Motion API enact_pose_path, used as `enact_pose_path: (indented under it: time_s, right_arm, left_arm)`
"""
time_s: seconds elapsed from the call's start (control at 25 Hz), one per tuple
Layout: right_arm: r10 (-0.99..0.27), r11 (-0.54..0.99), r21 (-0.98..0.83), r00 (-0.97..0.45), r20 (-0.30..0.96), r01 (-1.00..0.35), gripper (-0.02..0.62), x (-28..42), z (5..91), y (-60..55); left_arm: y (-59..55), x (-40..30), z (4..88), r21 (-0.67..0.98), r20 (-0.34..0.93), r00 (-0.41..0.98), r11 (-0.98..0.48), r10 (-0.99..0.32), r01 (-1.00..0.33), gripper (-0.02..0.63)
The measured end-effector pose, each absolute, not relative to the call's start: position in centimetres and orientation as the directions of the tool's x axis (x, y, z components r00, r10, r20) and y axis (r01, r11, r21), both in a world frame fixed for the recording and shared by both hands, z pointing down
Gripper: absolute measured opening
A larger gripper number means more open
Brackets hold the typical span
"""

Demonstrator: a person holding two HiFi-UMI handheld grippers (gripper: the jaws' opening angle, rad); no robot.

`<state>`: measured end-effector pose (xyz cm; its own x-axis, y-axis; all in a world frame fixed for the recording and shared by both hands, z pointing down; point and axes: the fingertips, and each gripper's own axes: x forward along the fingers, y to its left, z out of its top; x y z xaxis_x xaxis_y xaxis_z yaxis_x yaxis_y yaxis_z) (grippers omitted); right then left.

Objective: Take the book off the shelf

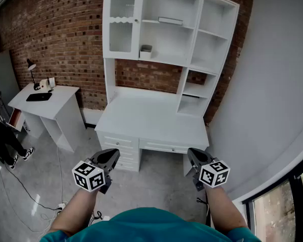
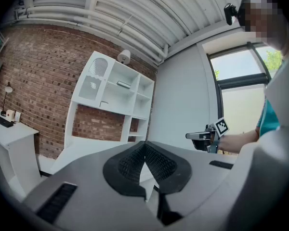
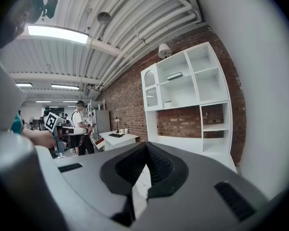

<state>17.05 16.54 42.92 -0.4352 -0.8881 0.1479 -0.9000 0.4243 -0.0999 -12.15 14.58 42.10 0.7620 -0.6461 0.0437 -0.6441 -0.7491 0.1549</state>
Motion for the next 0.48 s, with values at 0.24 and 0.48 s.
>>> enact_pose_path:
  time_s: [0.24,0.48]
  right_arm:
    - [-0.887,0.429,-0.096,-0.439,0.142,-0.898,0.020,17.6,42.8,16.4]
    - [-0.887,0.432,-0.102,-0.442,0.134,-0.896,0.020,18.2,42.6,16.3]
  left_arm:
    - [14.8,-11.4,42.1,0.160,0.039,0.765,-0.752,-0.642,-0.639,0.017]
    - [14.9,-10.5,42.1,0.155,0.044,0.768,-0.755,-0.639,-0.638,0.017]
